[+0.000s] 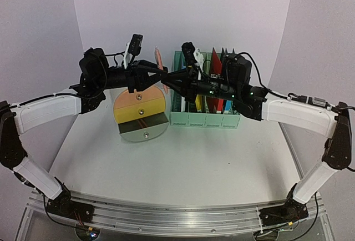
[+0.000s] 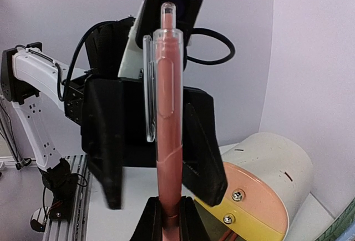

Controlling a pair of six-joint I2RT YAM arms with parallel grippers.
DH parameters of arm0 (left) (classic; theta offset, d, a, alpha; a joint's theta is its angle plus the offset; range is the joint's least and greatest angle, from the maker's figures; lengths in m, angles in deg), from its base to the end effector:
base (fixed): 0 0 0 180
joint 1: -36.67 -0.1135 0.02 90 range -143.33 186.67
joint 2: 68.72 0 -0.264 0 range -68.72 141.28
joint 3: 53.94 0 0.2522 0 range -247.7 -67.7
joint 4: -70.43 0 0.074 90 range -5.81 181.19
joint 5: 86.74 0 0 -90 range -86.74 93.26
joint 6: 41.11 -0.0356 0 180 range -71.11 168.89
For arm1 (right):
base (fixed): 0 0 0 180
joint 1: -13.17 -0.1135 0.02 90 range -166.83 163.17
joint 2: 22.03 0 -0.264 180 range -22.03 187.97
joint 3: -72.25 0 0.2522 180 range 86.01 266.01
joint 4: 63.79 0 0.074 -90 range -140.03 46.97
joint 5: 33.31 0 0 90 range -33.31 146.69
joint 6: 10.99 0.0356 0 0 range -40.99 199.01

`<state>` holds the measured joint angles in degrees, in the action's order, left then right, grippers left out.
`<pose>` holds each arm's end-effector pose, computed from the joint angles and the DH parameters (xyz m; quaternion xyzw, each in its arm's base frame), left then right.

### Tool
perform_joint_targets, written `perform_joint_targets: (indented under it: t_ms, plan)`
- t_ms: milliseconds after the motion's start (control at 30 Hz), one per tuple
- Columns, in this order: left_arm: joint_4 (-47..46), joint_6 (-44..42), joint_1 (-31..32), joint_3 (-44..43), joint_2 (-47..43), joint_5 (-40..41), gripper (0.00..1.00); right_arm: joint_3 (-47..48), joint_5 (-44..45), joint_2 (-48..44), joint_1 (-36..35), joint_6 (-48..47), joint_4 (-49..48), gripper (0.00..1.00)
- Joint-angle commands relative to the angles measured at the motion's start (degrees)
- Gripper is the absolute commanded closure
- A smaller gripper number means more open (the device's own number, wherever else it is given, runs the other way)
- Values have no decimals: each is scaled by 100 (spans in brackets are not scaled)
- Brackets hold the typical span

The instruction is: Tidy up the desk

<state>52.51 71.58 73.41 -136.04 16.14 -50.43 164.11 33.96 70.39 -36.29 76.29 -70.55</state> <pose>0.2553 -0.2264 0.3892 0.4223 0.4942 -0.5896 0.4794 0.2427 0.3050 0.3863 -0.4197 0.5235 0.4103 0.6177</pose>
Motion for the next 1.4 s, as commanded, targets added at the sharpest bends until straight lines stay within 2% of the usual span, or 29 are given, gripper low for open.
perform_joint_targets:
  t_ms: [0,100,200,233,267,300,333,400,467,567,633,800,967,1100,1167,1300,1367]
  plan:
    - [-202,60,-9,-332,33,103,78,278,-239,153,-116,19,-180,100]
    - [-81,39,-25,-350,-21,110,97,205,-163,130,-109,10,-154,100]
    - [507,-291,-83,-349,-157,228,100,55,8,48,-115,40,-136,100]
    - [787,-518,-106,-350,-216,354,100,-8,109,4,-115,59,-130,97]
    - [1155,-824,-130,-356,-294,560,100,-63,260,-33,-118,95,-112,87]
    - [1485,-1164,-145,-379,-367,759,100,-144,544,-93,-112,161,-79,72]
    - [1946,-1676,-148,-457,-396,1056,100,-212,783,-151,-106,169,-6,63]
    - [2946,-2822,-149,-605,-436,1862,100,-348,1320,-287,-102,151,197,36]
    - [3696,-4106,-146,-583,-417,2664,100,-463,1901,-431,-94,77,517,24]
    - [4760,-5419,-139,-561,-119,3900,100,-640,2480,-593,-90,0,949,15]
    - [5145,-5900,-140,-560,137,4442,100,-801,2672,-714,-90,-26,1075,12]
    - [5193,-6600,-123,-401,482,5306,100,-1035,2800,-882,-90,0,1136,10]
    - [5343,-6979,-5,-189,663,5511,100,-1042,2756,-866,-90,1,1173,9]
    - [5961,-6719,1,-430,1001,5475,100,-1015,2723,-868,-90,-45,1174,7]
    - [6198,-6609,-1,-539,1176,5499,94,-991,2693,-844,-89,-53,1174,7]
    - [6302,-6453,0,-694,1331,5553,66,-924,2620,-716,-91,58,1179,7]
    - [6318,-6413,0,-768,1304,5518,56,-881,2557,-597,-91,268,1180,7]
